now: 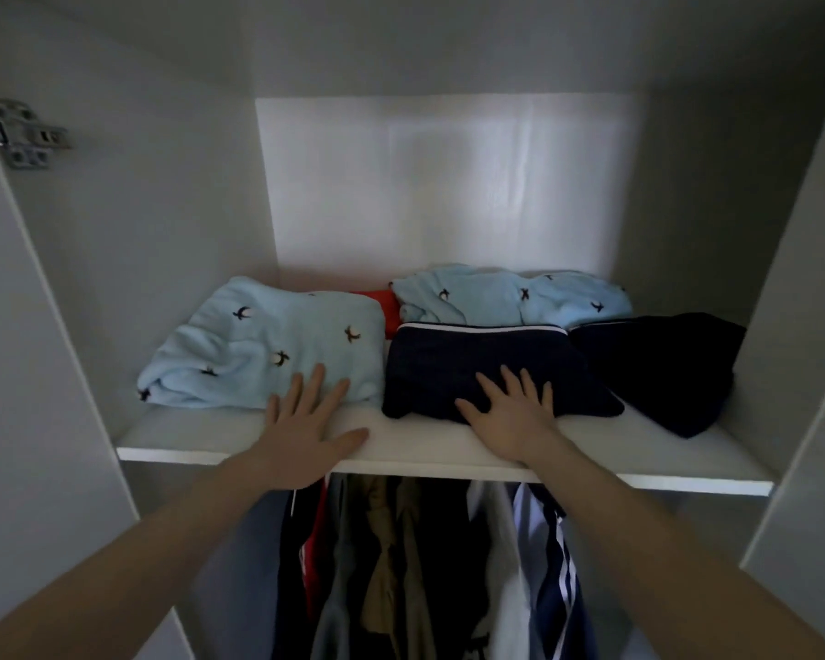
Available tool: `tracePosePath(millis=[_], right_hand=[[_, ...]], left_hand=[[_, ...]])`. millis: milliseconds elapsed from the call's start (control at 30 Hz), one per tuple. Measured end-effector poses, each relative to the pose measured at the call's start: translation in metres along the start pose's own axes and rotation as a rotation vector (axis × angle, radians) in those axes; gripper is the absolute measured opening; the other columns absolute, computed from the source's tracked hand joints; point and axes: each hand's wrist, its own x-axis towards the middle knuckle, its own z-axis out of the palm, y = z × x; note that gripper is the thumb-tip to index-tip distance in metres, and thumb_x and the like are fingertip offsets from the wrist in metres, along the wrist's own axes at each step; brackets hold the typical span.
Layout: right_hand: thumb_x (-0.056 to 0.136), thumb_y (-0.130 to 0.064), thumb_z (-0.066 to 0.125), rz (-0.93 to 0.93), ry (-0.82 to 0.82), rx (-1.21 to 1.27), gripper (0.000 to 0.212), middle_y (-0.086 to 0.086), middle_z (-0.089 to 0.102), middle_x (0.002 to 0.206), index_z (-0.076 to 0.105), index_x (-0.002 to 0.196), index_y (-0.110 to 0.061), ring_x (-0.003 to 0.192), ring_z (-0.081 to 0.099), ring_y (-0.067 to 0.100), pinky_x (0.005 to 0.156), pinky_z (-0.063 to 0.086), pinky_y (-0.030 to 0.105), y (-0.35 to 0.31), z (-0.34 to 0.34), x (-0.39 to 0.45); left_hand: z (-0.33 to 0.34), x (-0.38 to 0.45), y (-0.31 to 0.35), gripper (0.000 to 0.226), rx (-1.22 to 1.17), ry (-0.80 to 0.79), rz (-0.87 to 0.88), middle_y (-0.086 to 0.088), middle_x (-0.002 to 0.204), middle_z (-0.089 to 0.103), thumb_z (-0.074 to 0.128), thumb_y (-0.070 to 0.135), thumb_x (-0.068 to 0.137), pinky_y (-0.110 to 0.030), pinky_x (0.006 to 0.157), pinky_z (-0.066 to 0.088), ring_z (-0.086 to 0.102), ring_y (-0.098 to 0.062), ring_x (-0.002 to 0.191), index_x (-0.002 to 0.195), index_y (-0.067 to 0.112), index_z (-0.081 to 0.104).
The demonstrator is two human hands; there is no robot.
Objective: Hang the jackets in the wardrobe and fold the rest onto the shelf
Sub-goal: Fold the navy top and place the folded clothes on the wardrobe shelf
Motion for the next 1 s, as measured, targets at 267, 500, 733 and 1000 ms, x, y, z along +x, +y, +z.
tracePosePath(millis=[267,500,733,1000], right_hand=[[0.097,-0.078,0.020,0.049,-0.025,-0.008,0.085,0.003,-0.015,0.174,-0.001,0.166,-0.034,0.160,-0.011,0.031,0.127,-0.005,0.053,-0.009,0.005,-0.051],[0.104,-0.066,0.014,0.083,0.050,-0.080,0.073,0.006,-0.007,0.175,0.006,0.167,-0.029,0.160,0.001,0.033,0.127,0.002,0.054,-0.030,0.014,-0.091],[0.104,-0.065,0.037,0.028,0.070,0.132,0.074,-0.004,-0.002,0.175,0.014,0.166,-0.032,0.161,-0.006,0.025,0.128,-0.002,0.054,-0.061,0.021,-0.180],[0.099,-0.050,0.061,-0.177,0.104,0.536,0.069,-0.025,0.011,0.168,0.028,0.159,-0.042,0.154,0.008,-0.006,0.128,0.018,0.034,-0.073,0.058,-0.321]], left_hand=[[-0.006,-0.024,0.012,0.107,0.060,0.045,0.020,0.002,0.170,-0.022,-0.003,0.092,0.071,-0.048,0.127,0.000,-0.014,-0.027,0.158,0.164,0.038,0.002],[-0.009,-0.027,0.014,0.088,0.071,0.031,0.040,-0.001,0.171,-0.020,0.014,0.083,0.091,-0.052,0.127,-0.004,-0.013,-0.030,0.158,0.164,0.034,0.007],[-0.006,-0.080,0.028,0.075,-0.063,0.112,0.060,-0.004,0.172,-0.013,0.018,0.068,0.102,-0.052,0.124,-0.018,-0.012,-0.027,0.158,0.165,0.028,0.007],[0.013,-0.269,0.022,0.064,-0.467,0.257,0.266,0.017,0.170,0.005,0.063,0.044,0.098,-0.040,0.127,-0.003,-0.006,-0.011,0.158,0.155,0.038,0.037]])
